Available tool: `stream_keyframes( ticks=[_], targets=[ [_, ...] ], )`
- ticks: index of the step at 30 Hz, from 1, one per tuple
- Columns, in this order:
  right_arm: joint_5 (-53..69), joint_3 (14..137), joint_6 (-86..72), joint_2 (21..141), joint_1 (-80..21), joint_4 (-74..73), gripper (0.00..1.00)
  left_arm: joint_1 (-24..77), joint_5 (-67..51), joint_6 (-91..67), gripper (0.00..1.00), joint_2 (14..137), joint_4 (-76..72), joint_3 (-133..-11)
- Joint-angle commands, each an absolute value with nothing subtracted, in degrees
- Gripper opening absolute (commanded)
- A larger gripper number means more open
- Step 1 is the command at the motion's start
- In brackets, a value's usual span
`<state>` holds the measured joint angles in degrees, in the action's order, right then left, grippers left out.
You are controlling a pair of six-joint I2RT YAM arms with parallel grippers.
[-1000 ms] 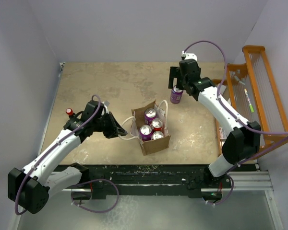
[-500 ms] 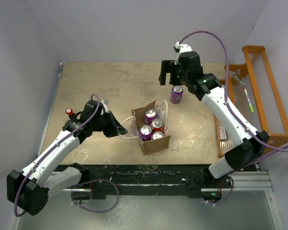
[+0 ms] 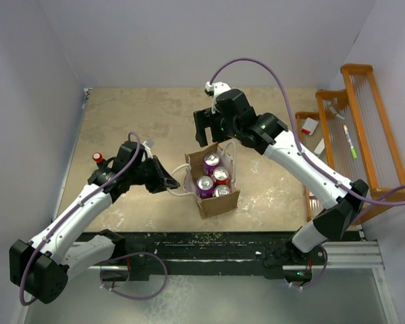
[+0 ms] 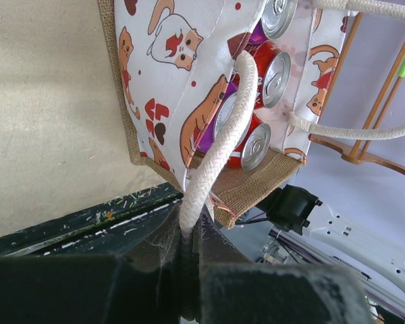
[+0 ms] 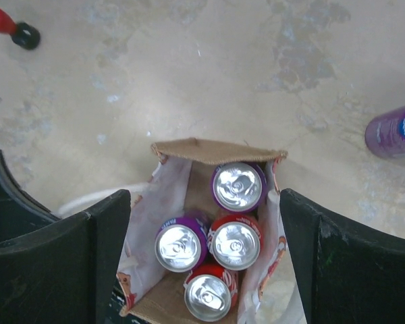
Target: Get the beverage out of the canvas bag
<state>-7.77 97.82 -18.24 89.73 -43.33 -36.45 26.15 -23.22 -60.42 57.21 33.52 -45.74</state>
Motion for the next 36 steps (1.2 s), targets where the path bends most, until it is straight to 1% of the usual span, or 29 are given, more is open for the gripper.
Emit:
stream_keyframes(
  ticks=[1, 10, 14, 19, 23, 31, 36],
  targets=[
    [-7.56, 95.24, -17.77, 90.28, -44.01, -40.2, 0.91, 25.97, -23.85, -60.23, 0.0, 56.11, 31.21, -45.26],
    [-8.75, 89.4, -19.45, 90.29, -44.03, -41.65, 0.91, 25.97, -23.29, -60.7, 0.0, 55.84, 31.92, -45.09],
    [-9.38, 88.5, -20.02, 90.42, -43.98, -41.78, 0.91, 26.01, -23.38, -60.76, 0.0, 55.93, 31.99, -45.18],
    [-13.07, 88.53, -21.92, 91.71, -44.03, -44.14, 0.9, 26.0, -23.38, -60.71, 0.0, 55.83, 32.4, -45.26],
    [-13.17, 88.4, -25.3, 92.41, -44.01, -46.58, 0.88, 26.02, -23.33, -60.65, 0.0, 55.75, 32.62, -45.49],
    [-15.58, 87.17, -28.7, 92.4, -44.02, -45.71, 0.85, 26.01, -23.18, -60.71, 0.0, 55.43, 32.88, -45.77],
    [-17.62, 88.24, -29.49, 93.19, -43.99, -46.03, 0.8, 26.04, -23.03, -61.23, 0.0, 55.03, 31.99, -45.57]
  ],
)
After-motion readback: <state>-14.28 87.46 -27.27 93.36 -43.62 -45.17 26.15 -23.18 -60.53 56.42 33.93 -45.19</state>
